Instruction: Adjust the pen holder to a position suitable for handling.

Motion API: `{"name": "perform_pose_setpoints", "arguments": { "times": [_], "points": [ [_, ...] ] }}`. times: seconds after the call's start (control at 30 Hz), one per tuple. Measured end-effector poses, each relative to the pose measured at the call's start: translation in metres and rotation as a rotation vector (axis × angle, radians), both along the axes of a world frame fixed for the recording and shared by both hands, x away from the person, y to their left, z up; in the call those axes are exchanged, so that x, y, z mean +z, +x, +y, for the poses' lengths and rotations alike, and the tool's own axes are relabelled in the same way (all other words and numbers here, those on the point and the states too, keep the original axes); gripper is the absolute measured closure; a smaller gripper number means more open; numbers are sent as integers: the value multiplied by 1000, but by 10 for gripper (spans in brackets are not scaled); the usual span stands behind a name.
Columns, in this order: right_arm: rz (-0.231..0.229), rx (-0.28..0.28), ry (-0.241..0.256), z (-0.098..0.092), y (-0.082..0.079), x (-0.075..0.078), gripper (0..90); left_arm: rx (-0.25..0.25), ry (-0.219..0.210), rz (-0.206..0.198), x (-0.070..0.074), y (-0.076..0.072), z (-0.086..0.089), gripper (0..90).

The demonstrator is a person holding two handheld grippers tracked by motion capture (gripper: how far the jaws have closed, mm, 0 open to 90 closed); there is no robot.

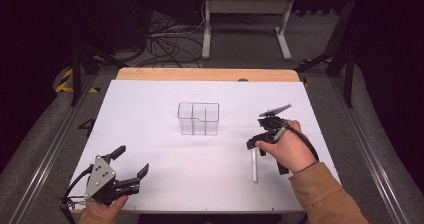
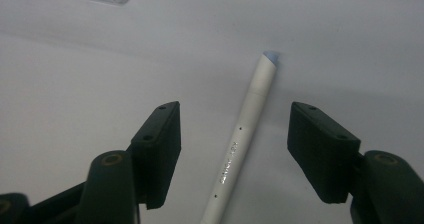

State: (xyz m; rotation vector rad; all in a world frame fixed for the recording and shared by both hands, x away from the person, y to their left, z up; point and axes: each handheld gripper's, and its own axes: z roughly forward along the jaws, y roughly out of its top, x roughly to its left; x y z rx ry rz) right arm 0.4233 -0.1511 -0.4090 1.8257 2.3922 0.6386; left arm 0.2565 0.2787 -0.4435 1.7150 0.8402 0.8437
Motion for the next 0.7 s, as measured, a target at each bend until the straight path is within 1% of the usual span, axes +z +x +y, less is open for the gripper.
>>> {"name": "perform_pose_setpoints", "arguments": {
  "times": [0.03, 0.1, 0.17, 0.3, 0.33, 0.47, 0.57, 0.63, 0.7],
  "points": [
    [19, -6, -10, 1, 2, -2, 425, 0, 0, 0, 0, 0, 0, 132],
    [37, -14, -22, 2, 4, -4, 435, 0, 0, 0, 0, 0, 0, 133],
    [47, -21, -39, 4, 6, -5, 476, 1, 7, 0, 0, 0, 0, 138],
    [84, -54, -61, 7, 10, -7, 522, 2, 14, -2, -1, 0, -1, 143],
    [103, -64, -62, 8, 10, -8, 532, 3, 12, -2, -1, 0, -1, 143],
    [115, -71, -70, 8, 13, -10, 538, 5, 15, -7, 0, 0, 0, 143],
    [114, -79, -73, 8, 14, -11, 550, 3, 14, -6, -1, 0, -1, 143],
    [124, -90, -74, 9, 15, -11, 578, 3, 15, -6, -1, 0, -1, 144],
    [126, -87, -74, 9, 16, -11, 603, 3, 16, -7, 0, 0, -1, 144]
  ]
}}
